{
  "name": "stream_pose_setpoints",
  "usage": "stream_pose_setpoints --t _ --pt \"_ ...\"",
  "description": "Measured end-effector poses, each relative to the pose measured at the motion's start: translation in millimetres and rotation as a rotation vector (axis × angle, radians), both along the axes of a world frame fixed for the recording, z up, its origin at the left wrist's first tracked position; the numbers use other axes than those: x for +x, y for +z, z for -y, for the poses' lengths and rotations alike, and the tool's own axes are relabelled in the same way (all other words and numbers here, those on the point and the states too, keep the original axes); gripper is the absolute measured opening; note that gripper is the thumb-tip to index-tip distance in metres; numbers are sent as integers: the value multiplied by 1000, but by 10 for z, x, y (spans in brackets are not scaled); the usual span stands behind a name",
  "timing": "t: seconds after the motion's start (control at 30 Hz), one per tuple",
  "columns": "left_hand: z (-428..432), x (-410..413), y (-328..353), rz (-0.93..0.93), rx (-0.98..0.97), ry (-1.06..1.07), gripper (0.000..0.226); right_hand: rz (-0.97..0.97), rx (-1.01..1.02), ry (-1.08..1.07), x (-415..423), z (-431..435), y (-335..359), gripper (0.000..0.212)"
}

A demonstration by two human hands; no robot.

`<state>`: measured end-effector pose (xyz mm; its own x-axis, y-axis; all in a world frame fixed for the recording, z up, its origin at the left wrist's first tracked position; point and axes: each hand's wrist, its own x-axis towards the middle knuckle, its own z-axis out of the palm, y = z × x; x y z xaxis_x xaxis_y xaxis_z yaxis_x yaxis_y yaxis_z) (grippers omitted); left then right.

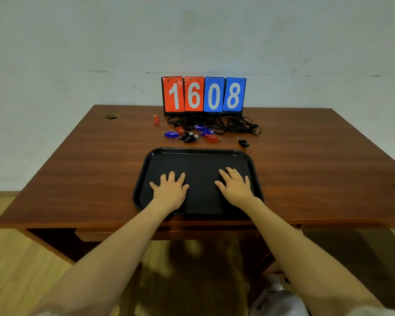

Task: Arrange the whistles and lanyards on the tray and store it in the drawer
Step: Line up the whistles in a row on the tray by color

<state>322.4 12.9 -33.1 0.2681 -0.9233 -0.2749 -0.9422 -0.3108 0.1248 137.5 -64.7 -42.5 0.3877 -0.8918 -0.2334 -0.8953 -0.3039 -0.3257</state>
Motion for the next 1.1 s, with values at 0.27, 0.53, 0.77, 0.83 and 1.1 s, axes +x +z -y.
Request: stream_pose_setpoints --t 0.27,0.53,0.77,0.83,1.1 --pt "-56 -60 24 68 11 -1 53 -8 -3 37 -62 -38 13 56" --pt "-29 -62 113 54 10 2 51 -41 29 76 -80 2 119 55" --pt "413 198 426 -12 -57 -2 33 -77 -75 161 184 380 445 52" --pt "595 308 535 -28 -80 6 31 -54 -105 178 311 555 543 52" --pt "1424 803 661 -61 -125 49 28 5 -161 221 944 1387 670 49"
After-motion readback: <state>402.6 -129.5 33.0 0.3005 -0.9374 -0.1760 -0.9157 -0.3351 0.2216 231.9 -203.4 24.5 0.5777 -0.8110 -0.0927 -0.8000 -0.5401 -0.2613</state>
